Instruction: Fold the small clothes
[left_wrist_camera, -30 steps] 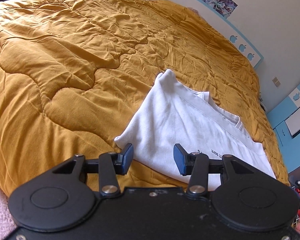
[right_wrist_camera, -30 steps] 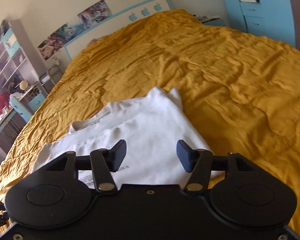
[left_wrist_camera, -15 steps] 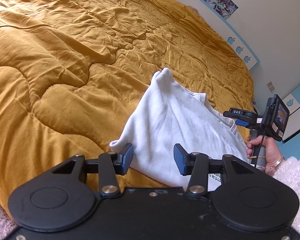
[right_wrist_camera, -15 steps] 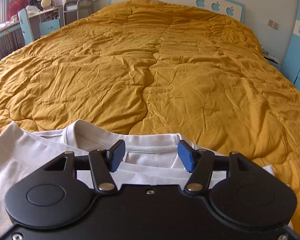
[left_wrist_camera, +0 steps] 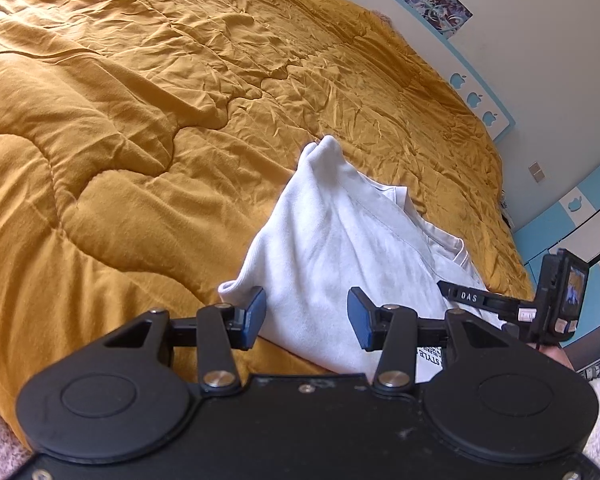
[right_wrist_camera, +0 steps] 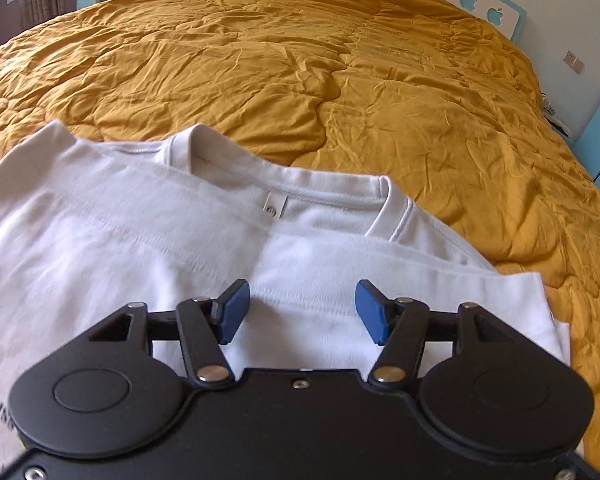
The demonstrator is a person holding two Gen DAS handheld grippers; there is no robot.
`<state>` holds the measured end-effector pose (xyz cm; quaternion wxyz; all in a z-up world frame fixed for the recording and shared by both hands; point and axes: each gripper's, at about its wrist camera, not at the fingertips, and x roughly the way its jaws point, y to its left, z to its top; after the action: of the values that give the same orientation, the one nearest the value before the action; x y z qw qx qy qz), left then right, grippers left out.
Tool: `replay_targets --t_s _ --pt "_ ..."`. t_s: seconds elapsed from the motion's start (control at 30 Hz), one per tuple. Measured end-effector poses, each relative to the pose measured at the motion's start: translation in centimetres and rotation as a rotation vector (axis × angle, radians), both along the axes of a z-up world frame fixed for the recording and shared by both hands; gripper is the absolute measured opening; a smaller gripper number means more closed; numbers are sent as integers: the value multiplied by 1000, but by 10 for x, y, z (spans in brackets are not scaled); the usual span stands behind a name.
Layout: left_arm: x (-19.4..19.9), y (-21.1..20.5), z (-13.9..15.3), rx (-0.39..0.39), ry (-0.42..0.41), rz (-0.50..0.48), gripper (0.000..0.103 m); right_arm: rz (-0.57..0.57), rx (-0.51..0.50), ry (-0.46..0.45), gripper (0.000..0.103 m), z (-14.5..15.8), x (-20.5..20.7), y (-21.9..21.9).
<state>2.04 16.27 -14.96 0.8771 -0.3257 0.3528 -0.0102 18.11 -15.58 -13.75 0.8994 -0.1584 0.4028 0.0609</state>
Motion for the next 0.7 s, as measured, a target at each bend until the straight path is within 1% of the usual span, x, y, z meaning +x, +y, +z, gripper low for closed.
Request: replay_targets --t_s 0.13,0.27,0.4,0.47,0.53,0.7 --pt "-5 1 2 -3 -4 -4 48 46 -37 -15 60 4 -55 0" --pt "-12 2 5 -3 -10 -11 48 40 18 4 60 13 -99 -8" --pt "-21 3 12 6 -26 -15 48 34 46 18 60 20 -138 -11" --pt "-25 5 14 7 -33 -13 48 34 56 18 60 23 -154 -12" --pt "-27 8 15 9 -35 -4 48 35 81 45 60 24 -168 -13" --pt "-33 23 20 9 -45 36 48 31 84 57 60 29 -182 -10"
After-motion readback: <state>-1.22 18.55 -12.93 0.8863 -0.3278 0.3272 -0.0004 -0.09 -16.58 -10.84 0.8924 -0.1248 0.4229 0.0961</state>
